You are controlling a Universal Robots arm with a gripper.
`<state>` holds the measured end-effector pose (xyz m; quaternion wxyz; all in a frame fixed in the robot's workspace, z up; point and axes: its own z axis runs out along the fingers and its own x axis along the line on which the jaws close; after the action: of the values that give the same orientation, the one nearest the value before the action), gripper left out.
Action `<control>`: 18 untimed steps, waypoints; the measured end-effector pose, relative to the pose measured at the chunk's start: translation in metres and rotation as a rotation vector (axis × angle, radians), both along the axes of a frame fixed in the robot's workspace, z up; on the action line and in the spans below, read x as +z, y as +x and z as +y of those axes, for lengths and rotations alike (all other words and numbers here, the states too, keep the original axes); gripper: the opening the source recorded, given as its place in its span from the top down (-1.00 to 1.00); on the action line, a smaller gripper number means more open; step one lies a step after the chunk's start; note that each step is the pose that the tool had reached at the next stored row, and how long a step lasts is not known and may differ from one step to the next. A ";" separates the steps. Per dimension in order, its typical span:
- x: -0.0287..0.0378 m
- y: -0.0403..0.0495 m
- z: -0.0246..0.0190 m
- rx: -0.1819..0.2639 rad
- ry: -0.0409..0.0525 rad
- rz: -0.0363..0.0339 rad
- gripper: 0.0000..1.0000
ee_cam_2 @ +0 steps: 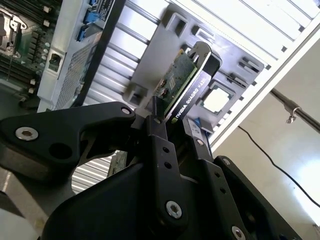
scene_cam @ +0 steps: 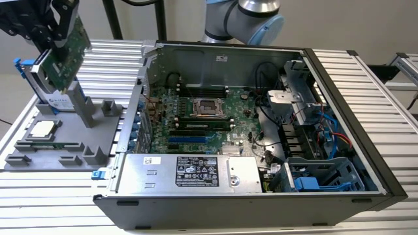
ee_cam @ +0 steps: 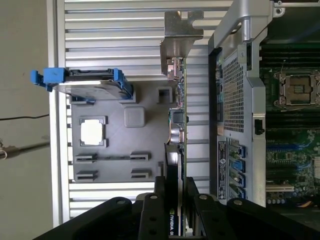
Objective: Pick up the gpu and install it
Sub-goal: 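Pick up the gpu and move the gpu toward the slot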
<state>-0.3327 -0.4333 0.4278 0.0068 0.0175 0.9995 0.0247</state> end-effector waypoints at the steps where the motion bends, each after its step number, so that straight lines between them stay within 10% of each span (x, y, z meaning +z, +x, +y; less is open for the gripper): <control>1: 0.0000 0.0010 0.0000 0.000 0.0000 0.0001 1.00; 18: 0.0000 0.0268 0.0000 0.000 -0.0001 0.0032 1.00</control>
<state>-0.3059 -0.4333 0.4277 0.0052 0.0175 0.9995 0.0247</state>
